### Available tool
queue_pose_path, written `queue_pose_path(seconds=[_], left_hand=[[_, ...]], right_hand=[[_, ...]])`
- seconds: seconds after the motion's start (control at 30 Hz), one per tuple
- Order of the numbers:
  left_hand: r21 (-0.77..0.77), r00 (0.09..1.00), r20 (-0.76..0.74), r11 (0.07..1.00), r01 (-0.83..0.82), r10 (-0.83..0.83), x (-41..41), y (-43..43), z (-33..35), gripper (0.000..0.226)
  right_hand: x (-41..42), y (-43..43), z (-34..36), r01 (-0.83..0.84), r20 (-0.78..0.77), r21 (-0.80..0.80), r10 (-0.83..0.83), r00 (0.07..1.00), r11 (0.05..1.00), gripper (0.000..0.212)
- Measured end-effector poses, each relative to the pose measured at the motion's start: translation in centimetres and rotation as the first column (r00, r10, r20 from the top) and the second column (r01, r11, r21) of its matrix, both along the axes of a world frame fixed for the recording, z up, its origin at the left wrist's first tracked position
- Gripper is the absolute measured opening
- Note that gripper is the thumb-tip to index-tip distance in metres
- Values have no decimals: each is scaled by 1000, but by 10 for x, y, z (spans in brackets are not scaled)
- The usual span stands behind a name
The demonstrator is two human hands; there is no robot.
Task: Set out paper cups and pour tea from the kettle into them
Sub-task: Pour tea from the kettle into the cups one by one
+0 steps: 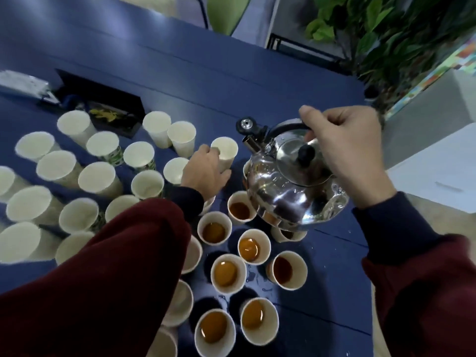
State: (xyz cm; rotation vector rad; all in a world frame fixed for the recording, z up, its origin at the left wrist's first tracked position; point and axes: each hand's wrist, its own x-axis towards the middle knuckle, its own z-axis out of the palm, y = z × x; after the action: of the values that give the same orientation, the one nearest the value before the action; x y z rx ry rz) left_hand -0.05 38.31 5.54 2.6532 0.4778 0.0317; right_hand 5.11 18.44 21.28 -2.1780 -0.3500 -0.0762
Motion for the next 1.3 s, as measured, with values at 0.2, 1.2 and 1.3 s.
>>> queue_pose_path(seconds=[0.2,1.2,1.3], left_hand=[[67,997,8,995,70,-70,43,22,-8,60],[-157,994,107,987,42,-25,40,24,-38,50],[-162,997,71,986,30,-19,38,22,-40,52]], right_hand=[[30,31,-1,45,47,-52,-43,998,998,54],[65,41,-5,-181,-20,-286,183,983,941,45],[61,40,-5,-166,-13,-301,170,985,939,46]])
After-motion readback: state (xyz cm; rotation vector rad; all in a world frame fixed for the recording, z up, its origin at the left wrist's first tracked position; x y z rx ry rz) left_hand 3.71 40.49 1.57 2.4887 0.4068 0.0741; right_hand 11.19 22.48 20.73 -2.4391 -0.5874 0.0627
